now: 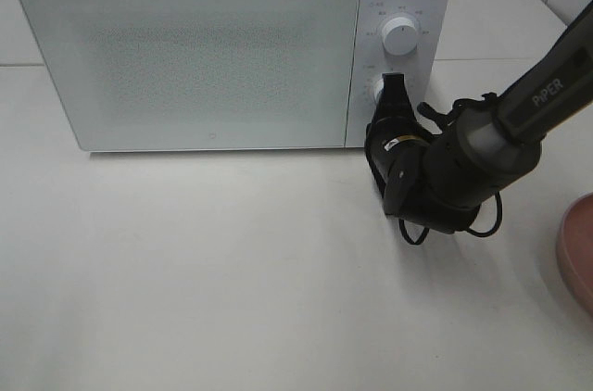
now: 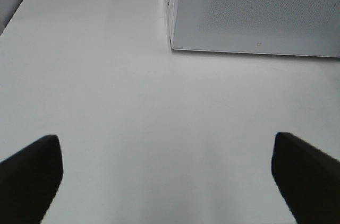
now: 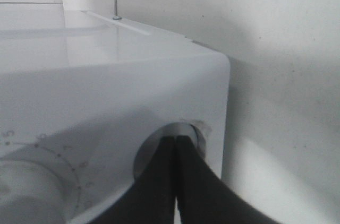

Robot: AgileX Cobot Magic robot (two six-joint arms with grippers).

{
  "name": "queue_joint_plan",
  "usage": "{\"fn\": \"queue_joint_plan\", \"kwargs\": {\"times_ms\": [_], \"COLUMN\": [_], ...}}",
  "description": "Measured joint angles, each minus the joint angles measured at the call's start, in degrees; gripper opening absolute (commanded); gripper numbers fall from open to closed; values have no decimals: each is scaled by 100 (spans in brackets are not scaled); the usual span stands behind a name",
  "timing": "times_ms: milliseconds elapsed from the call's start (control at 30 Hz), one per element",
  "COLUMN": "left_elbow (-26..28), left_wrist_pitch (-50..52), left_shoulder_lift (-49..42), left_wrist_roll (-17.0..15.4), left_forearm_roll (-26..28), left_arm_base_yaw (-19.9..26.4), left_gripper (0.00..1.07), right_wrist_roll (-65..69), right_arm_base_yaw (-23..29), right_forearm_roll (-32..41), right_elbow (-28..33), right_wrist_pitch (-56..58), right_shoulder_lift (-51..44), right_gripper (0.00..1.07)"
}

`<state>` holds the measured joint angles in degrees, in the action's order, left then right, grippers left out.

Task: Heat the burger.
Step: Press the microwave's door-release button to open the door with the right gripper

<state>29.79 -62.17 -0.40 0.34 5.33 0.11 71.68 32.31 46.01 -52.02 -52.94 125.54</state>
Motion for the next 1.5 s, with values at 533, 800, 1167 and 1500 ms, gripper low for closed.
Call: {"fn": "queue_joint_plan", "kwargs": {"times_ms": [533,800,1167,1500], "left_elbow": [0,0,0,0], "left_wrist_pitch": [0,0,0,0], "left_shoulder_lift": [0,0,0,0], "left_wrist_roll": [0,0,0,0], "left_forearm_roll": [0,0,0,0], "left_arm_base_yaw": [0,0,0,0], "left_gripper": [100,100,100,100], "right_wrist_roll": [-355,-372,-395,-722], "right_arm_base_yaw": [120,126,103,-11], "right_forearm_roll": [808,842,773,435], "right_elbow": [-504,-516,-453,-275], "right_wrist_pitch": [6,6,115,447], "right_shoulder_lift": [252,252,172,-80], "right_gripper": [0,0,0,0]}}
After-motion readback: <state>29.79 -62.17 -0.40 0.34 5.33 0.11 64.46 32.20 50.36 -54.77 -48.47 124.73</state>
